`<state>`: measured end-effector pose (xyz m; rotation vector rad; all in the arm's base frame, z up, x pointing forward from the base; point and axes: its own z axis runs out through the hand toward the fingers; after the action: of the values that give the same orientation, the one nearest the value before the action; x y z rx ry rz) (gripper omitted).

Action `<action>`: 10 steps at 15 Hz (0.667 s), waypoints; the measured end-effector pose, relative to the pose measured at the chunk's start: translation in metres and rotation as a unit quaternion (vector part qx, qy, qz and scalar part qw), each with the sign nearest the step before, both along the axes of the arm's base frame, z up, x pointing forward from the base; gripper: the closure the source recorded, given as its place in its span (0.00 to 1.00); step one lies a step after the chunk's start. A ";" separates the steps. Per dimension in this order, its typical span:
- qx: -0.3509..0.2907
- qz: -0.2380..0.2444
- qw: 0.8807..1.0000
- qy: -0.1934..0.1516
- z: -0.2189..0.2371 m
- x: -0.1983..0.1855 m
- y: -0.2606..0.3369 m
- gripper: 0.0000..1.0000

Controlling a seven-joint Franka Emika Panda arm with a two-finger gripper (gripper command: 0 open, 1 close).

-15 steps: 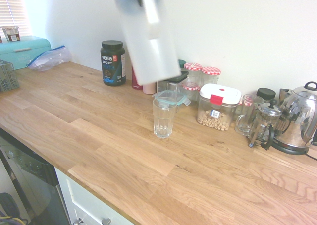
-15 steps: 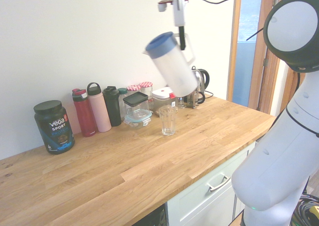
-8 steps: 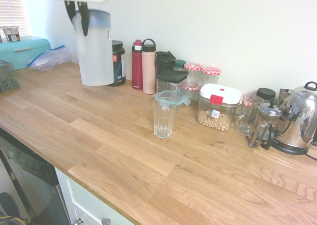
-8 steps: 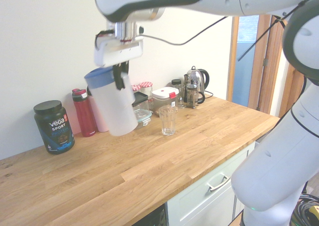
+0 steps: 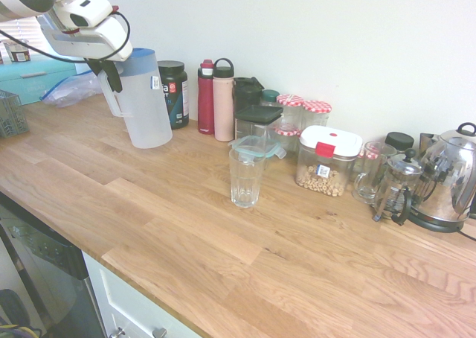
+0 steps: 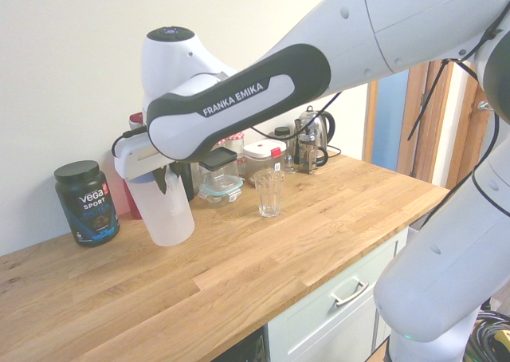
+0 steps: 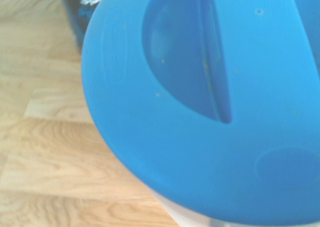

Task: Pour me some water

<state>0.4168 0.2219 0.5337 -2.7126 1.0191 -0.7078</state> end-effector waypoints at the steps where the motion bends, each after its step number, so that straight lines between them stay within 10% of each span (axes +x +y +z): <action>1: 0.012 -0.007 1.000 0.008 -0.004 0.003 -0.001 1.00; 10: 0.048 0.010 0.998 0.046 -0.020 0.019 0.014 1.00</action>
<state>0.4359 0.2356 0.5134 -2.6893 1.0161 -0.5211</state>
